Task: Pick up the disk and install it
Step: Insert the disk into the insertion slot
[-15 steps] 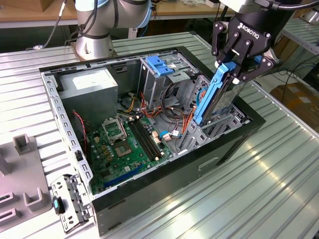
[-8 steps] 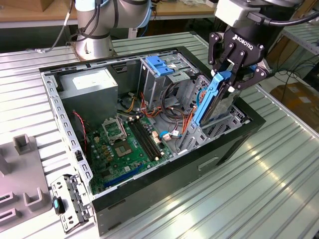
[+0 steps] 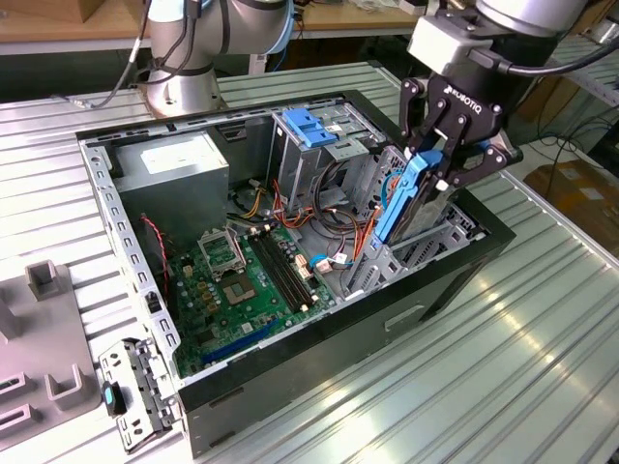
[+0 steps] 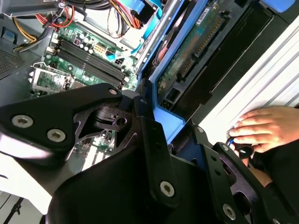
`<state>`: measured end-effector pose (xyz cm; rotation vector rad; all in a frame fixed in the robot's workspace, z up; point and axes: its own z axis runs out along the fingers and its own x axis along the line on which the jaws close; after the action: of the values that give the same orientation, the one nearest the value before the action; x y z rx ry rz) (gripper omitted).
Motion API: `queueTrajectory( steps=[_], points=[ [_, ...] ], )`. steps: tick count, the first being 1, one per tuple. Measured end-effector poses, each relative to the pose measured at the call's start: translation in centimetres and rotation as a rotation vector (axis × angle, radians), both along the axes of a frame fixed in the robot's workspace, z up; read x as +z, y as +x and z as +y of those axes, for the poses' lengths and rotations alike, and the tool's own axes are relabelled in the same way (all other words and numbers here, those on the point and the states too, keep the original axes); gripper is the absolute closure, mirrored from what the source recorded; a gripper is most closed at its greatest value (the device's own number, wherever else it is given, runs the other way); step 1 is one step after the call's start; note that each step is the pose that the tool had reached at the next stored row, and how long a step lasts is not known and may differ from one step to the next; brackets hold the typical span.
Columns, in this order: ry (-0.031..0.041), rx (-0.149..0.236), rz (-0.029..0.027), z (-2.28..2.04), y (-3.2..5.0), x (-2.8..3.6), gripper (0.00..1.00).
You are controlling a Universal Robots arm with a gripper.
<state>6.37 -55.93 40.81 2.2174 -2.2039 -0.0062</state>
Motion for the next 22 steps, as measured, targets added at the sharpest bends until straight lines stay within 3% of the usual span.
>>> queueTrajectory(
  steps=[7,16,17,20,22],
  points=[
    [0.0005,0.0,-0.0001,0.0,0.09,-1.57,0.63],
    [-0.0001,0.0,0.0,0.0,0.1,-1.59,0.62],
    [0.0002,0.0,0.0,0.0,0.1,-1.6,0.55],
    [0.0002,0.0,0.0,0.0,0.1,-1.69,0.55],
    [0.0001,0.0,0.0,0.0,0.11,-2.01,0.64]
  ],
)
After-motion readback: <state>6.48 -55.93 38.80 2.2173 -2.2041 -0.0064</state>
